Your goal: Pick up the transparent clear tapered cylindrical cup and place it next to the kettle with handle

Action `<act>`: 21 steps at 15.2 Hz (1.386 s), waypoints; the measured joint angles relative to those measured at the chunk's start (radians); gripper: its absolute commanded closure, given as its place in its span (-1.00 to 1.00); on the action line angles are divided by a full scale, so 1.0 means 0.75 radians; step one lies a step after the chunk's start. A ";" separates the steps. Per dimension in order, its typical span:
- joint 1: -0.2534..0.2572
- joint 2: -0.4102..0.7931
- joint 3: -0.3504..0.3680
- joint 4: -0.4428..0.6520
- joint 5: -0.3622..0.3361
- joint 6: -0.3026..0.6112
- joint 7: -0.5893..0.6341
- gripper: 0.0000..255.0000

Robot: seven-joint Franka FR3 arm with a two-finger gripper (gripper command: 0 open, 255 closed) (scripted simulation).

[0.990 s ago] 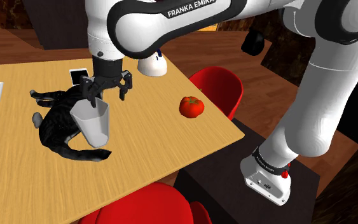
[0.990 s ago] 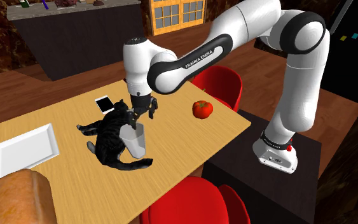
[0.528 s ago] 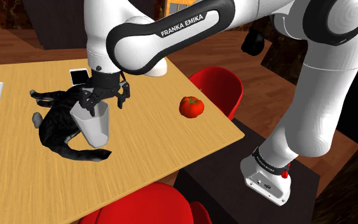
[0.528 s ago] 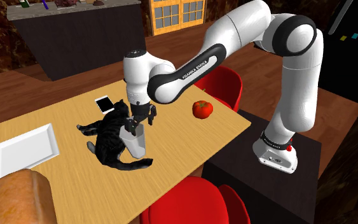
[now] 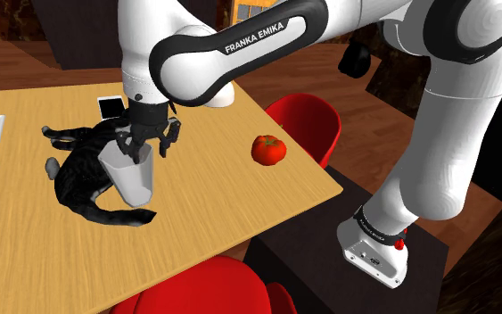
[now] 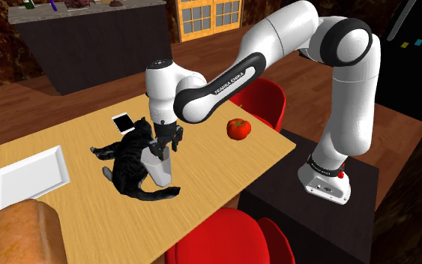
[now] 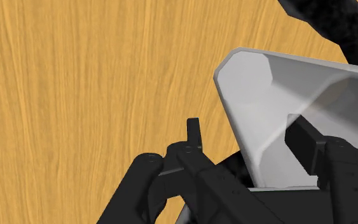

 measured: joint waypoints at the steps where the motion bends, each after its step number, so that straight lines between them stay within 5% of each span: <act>1: 0.000 0.000 0.000 0.000 0.000 0.000 0.000 1.00; 10: -0.002 -0.006 0.001 0.002 0.003 -0.008 -0.002 1.00; 21: -0.012 -0.067 0.019 0.113 0.042 -0.172 -0.019 1.00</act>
